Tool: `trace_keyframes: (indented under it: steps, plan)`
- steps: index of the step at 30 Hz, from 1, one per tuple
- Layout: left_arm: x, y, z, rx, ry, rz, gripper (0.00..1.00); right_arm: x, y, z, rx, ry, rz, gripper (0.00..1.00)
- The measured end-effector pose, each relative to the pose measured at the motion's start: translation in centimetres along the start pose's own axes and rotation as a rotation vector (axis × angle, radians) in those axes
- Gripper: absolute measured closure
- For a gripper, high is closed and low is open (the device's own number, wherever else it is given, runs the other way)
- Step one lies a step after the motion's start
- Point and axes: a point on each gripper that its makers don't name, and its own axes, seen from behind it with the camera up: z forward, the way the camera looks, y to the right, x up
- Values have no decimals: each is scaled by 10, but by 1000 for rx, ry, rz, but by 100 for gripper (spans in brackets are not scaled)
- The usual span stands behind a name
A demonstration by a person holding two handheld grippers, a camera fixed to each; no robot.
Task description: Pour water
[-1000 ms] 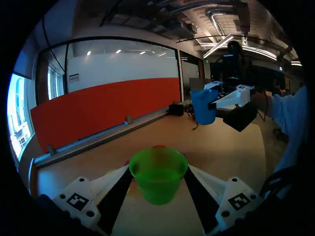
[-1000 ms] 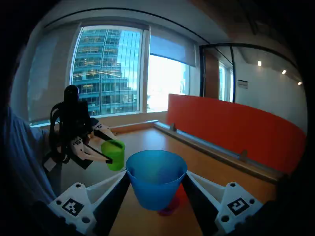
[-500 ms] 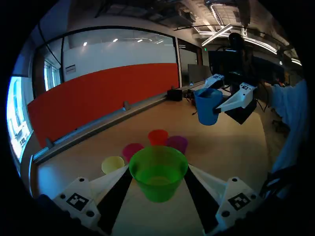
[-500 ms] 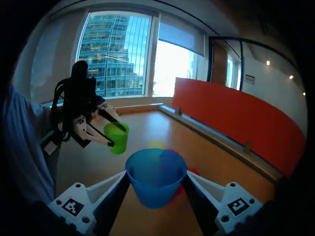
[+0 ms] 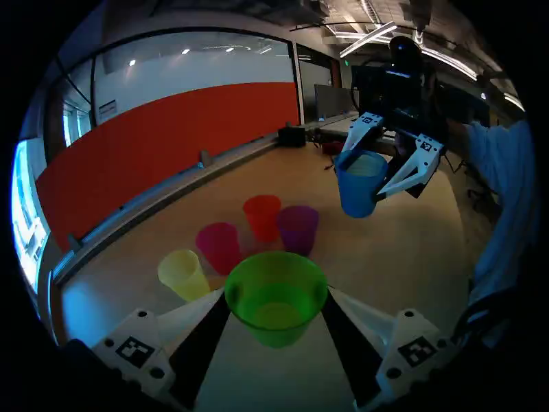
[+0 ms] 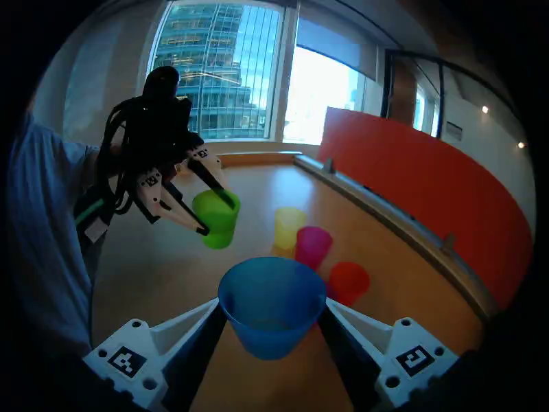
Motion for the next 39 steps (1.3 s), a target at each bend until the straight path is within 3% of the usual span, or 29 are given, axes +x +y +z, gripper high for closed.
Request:
trace_keyframes:
  steps: [15,29,39]
  plan:
    - [-33,11,22,-55,-83,-5,13,-41,-5,15,36,-103,-7,10]
    - [-55,12,42,-76,-114,-40,13,-59,-4,21,47,-140,7,10]
    - [-64,13,46,-85,-116,-66,13,-64,-5,25,51,-153,15,10]
